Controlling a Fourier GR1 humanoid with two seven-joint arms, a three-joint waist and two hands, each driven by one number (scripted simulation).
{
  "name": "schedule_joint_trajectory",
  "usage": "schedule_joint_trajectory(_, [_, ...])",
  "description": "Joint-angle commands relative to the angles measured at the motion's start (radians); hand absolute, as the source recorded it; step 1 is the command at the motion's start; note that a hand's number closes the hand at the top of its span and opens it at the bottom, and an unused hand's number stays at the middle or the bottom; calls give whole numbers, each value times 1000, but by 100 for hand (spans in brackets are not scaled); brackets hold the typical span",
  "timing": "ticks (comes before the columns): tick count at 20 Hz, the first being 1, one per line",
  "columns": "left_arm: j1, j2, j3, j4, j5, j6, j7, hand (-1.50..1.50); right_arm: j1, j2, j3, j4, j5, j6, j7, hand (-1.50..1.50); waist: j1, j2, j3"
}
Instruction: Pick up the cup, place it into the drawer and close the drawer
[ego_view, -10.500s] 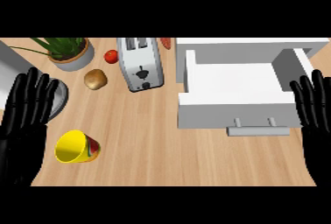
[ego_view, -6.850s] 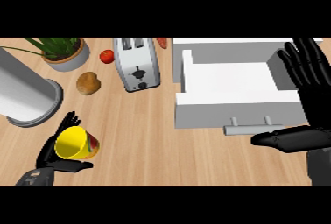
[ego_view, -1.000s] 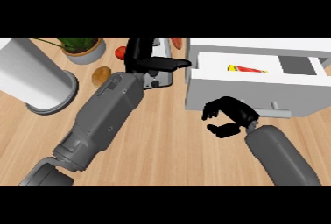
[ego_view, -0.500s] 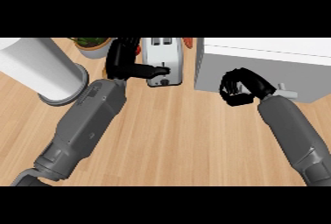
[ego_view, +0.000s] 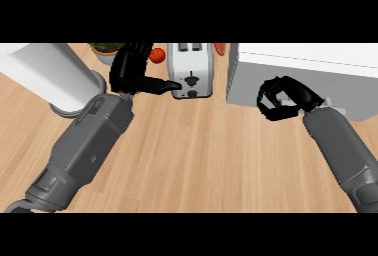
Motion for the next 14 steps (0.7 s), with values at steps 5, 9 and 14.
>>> schedule_joint_trajectory(5, [25, 13, -12, -33, 1, -38, 11, -150, -169, -130, -115, 29, -40, -40, 86, 150, 50, 23, -4])
schedule_joint_trajectory(9, [45, 4, -8, -33, 12, -53, 9, -150, -163, -133, -121, 1, -61, -7, 94, 150, 56, 33, -5])
schedule_joint_trajectory(14, [58, 14, -10, -46, 11, -63, 7, -150, -144, -164, -130, -29, -84, 42, 100, 150, 59, 29, -5])
